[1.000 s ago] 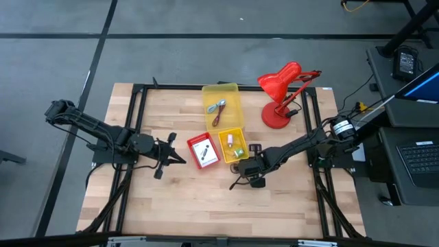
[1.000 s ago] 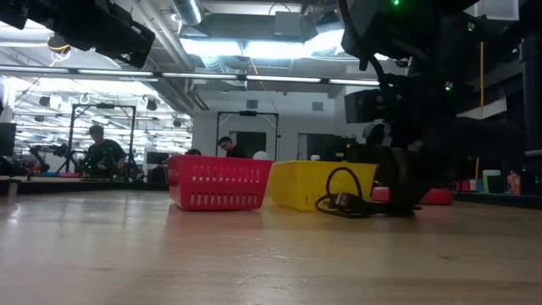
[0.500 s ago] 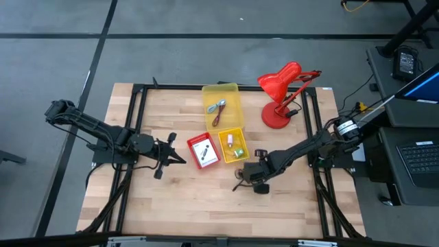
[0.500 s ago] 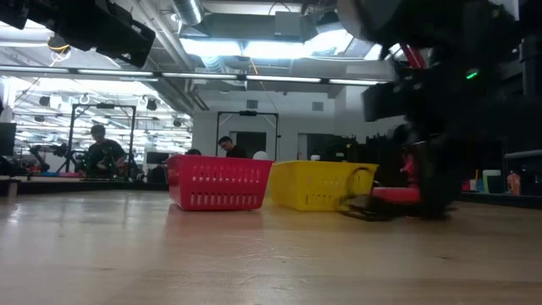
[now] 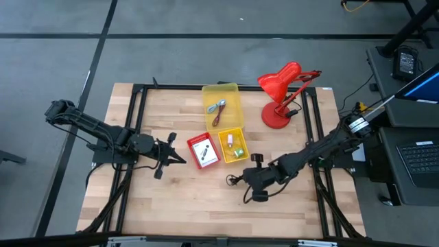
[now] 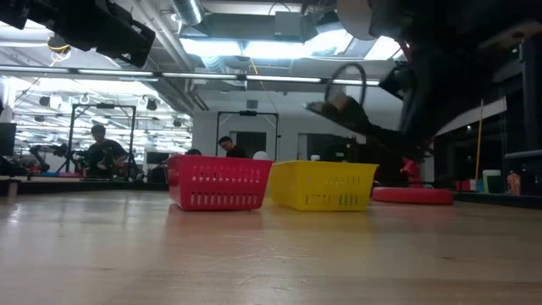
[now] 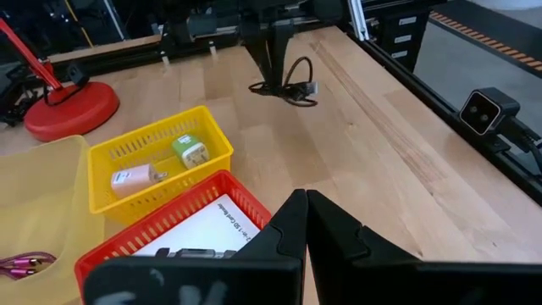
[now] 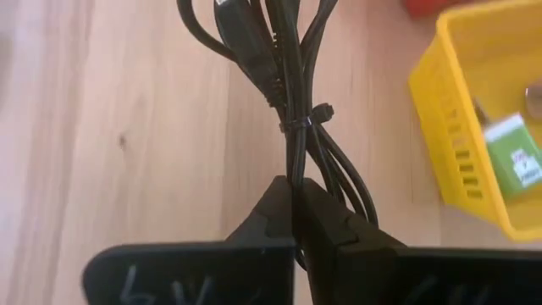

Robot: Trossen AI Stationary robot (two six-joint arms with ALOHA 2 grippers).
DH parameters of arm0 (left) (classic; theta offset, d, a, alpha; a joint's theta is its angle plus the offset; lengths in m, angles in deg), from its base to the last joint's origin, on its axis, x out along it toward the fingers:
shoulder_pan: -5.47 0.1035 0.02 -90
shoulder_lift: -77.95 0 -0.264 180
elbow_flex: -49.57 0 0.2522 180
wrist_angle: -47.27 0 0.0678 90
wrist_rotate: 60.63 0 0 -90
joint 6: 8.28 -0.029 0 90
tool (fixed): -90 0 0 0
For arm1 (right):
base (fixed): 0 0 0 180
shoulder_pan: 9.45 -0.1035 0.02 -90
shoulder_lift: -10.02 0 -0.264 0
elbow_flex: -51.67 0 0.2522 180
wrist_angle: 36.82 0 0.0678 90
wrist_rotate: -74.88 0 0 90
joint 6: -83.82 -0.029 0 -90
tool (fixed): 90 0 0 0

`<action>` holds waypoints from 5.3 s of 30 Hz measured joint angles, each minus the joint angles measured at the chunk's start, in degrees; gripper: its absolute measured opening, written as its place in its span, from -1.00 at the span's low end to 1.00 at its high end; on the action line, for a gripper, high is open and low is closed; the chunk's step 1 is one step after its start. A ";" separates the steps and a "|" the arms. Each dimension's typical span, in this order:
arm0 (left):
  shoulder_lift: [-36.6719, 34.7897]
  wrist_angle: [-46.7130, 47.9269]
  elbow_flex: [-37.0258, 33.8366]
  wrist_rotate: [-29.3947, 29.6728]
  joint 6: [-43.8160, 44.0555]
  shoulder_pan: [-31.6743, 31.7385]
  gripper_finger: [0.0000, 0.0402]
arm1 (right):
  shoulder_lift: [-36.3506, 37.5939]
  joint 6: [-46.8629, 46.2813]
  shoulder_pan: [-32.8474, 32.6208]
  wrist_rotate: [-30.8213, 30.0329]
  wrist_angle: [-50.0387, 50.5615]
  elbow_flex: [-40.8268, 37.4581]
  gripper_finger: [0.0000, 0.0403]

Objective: Pick and place items into bin
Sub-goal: Put the black cable wire into the top yellow bin, then return to Home Position

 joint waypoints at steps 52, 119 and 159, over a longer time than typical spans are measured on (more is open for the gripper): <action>-0.02 -2.55 0.00 0.08 -2.01 0.00 -0.98 | 7.86 12.87 13.68 -20.69 -64.60 -23.90 -1.00; -0.02 -2.08 0.00 2.69 -1.55 0.00 -0.98 | -9.87 10.95 34.77 -14.91 -17.48 6.45 -0.79; -46.41 3.21 -17.00 -2.92 -8.96 21.88 -0.98 | 31.18 17.98 22.79 -2.84 -50.41 -30.35 -1.00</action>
